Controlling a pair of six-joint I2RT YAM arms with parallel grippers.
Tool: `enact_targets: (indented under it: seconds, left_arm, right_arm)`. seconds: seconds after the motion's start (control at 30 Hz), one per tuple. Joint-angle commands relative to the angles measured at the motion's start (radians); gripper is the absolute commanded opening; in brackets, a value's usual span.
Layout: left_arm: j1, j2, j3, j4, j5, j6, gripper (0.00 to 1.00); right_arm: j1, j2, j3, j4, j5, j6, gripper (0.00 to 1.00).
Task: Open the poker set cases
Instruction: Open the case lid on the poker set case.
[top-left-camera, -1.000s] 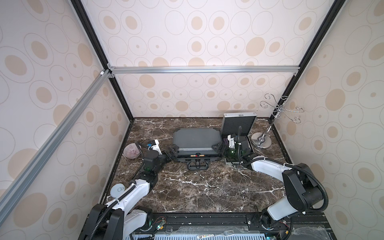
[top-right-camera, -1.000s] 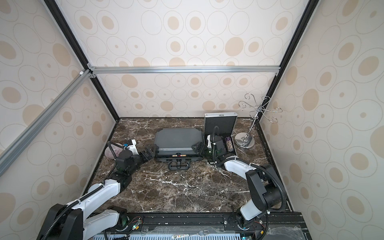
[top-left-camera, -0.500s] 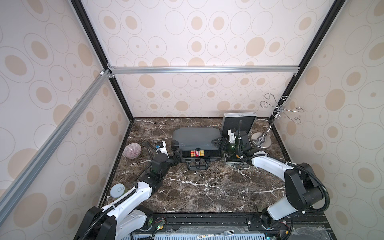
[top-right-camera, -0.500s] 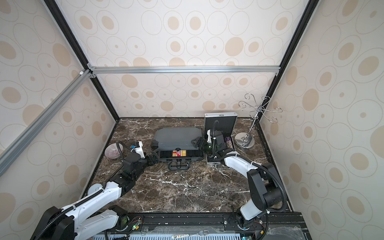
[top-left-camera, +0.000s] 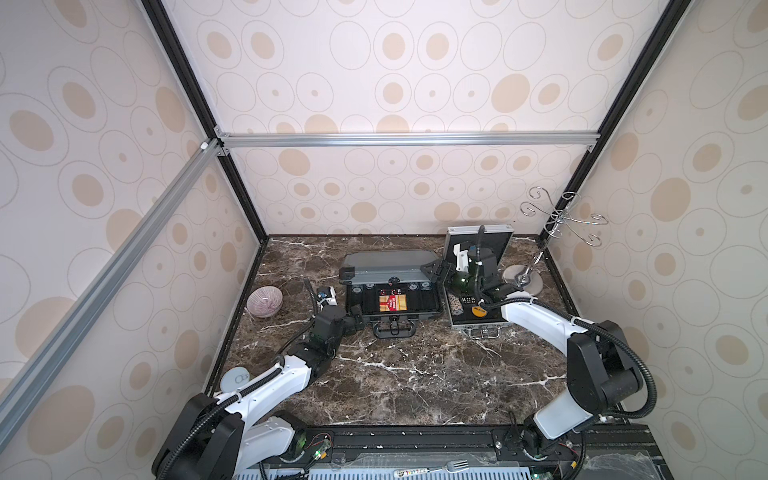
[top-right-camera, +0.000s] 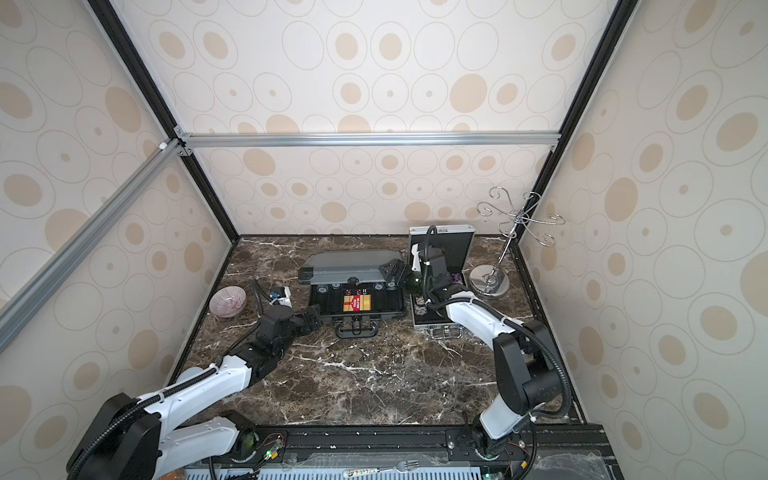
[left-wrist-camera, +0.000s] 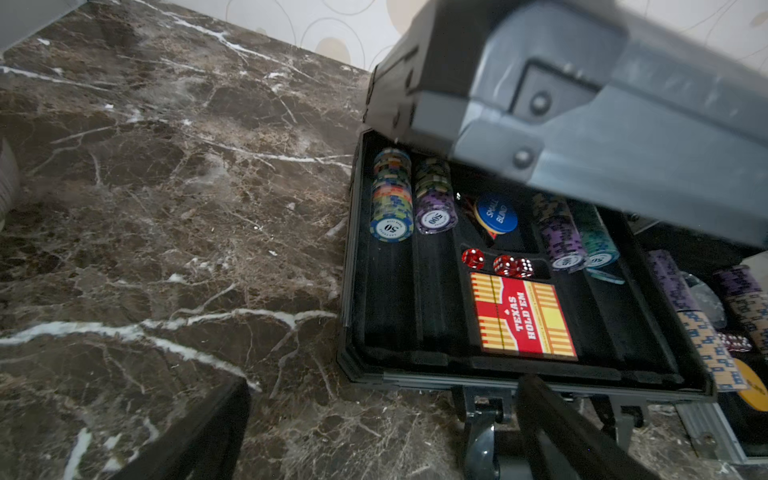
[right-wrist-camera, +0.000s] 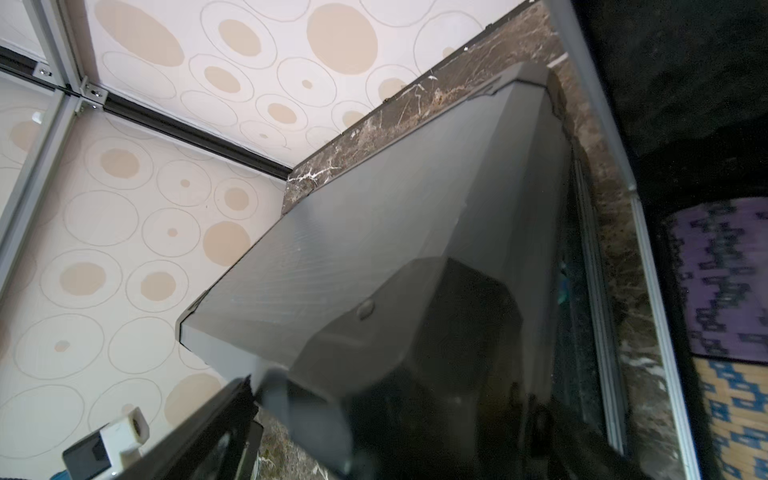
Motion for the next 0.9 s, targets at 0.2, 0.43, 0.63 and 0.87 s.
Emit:
enact_targets:
  seconds: [0.2,0.43,0.63,0.87]
  left_arm:
    - [0.014,0.128,0.117,-0.058,-0.004,0.016,1.0]
    - [0.085,0.197,0.126,-0.033,0.07,0.012,0.99]
    - [0.145,0.264,0.166,-0.037,0.137,0.058,0.94]
    - [0.184,0.347,0.205,-0.029,0.189,0.07,0.84]
  right_arm:
    - [0.017,0.066,0.108,0.062,-0.078,-0.022,0.99]
    - [0.017,0.111,0.167,0.05,-0.086,-0.026,0.99]
    - [0.016,0.157,0.217,0.046,-0.097,-0.019,0.98]
    - [0.016,0.208,0.267,0.06,-0.112,-0.002,0.99]
